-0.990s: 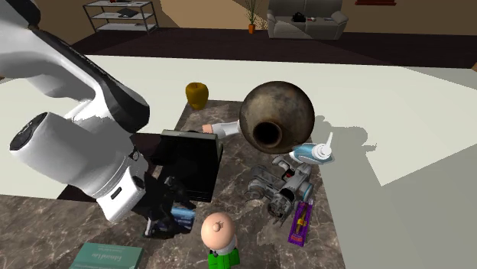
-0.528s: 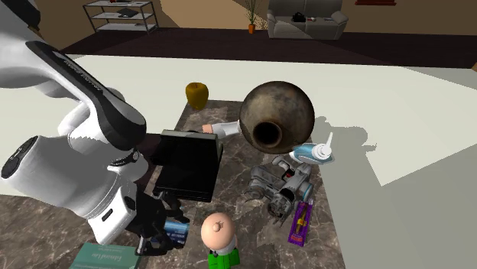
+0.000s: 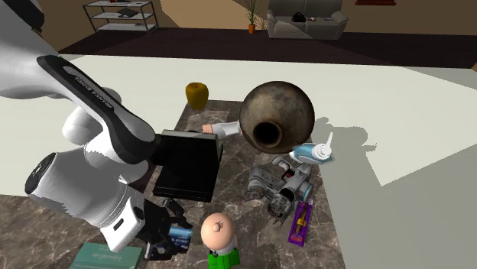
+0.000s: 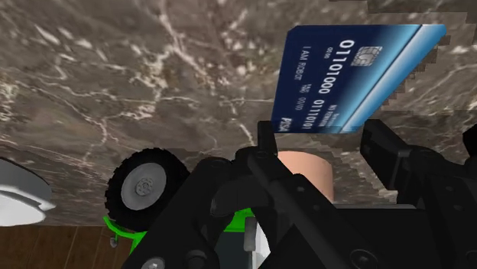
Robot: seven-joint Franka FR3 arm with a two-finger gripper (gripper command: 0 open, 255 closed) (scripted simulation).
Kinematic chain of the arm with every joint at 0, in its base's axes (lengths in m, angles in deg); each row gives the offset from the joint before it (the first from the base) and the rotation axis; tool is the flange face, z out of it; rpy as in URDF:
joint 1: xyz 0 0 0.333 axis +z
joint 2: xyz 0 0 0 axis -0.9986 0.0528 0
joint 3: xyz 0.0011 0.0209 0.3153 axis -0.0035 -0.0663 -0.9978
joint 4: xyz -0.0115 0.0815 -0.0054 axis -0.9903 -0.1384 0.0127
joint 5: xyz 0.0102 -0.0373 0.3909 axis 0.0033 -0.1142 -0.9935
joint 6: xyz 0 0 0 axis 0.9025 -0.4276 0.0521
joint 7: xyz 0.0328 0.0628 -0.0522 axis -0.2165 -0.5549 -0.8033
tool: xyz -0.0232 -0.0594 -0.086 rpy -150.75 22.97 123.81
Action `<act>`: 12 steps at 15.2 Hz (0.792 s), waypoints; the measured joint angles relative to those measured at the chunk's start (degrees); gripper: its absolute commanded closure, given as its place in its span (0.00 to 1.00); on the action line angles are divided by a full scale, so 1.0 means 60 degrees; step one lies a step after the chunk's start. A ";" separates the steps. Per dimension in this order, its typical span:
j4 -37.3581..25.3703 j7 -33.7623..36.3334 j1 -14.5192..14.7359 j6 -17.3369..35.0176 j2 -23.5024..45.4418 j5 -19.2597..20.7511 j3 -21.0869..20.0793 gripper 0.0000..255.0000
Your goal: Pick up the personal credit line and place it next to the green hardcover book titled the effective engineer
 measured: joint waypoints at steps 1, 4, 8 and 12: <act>-0.0006 -0.0176 0.0202 0.0061 0.0066 -0.0179 0.0190 1.00; -0.0004 -0.0344 0.0387 0.0125 0.0121 -0.0341 0.0369 1.00; -0.0008 -0.0365 0.0408 0.0128 0.0129 -0.0360 0.0393 0.00; -0.0008 -0.0365 0.0408 0.0128 0.0129 -0.0360 0.0393 0.00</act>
